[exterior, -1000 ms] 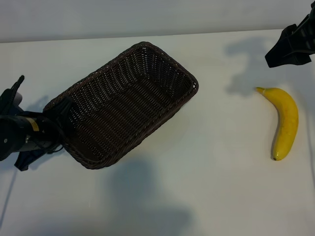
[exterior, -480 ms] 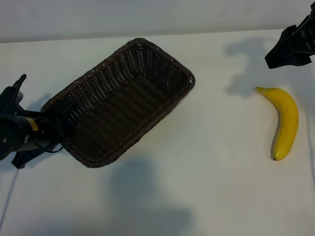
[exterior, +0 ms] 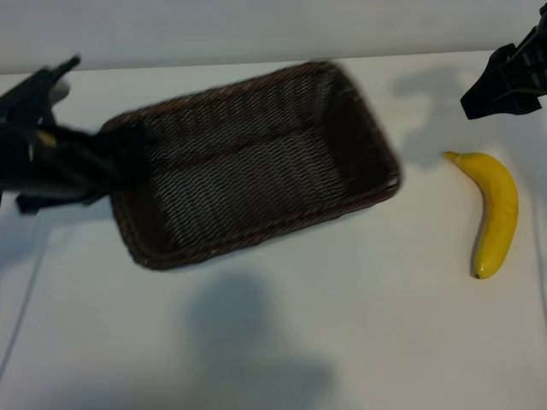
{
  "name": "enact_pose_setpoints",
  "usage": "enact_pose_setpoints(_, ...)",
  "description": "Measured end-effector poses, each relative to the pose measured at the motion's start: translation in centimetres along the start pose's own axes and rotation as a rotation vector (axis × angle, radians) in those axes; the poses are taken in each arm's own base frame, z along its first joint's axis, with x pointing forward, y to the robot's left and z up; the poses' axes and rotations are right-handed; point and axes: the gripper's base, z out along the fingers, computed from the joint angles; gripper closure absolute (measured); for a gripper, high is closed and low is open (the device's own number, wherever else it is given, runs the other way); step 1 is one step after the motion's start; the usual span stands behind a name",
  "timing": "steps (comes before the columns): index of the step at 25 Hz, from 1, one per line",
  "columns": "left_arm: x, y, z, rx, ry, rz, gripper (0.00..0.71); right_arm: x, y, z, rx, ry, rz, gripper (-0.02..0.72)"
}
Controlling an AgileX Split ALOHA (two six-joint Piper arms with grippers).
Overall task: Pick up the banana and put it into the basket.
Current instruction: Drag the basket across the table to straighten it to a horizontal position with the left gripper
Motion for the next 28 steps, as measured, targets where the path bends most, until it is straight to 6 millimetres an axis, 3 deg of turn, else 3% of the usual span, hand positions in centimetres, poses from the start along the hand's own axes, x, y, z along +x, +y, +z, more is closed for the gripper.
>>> enact_pose_setpoints(6,-2.5,-0.6,1.1,0.137,0.095,0.037,0.548,0.0,0.0,0.0,0.000,0.001,0.000,0.109)
enact_pose_setpoints(16,-1.4,1.1,5.4,0.096,0.239,0.079,0.549,0.0,0.0,0.0,-0.002,0.005,0.000,0.109)
enact_pose_setpoints(28,-2.8,1.2,6.9,0.031,0.294,0.194,0.549,0.1,0.0,0.0,-0.003,0.006,-0.001,0.109)
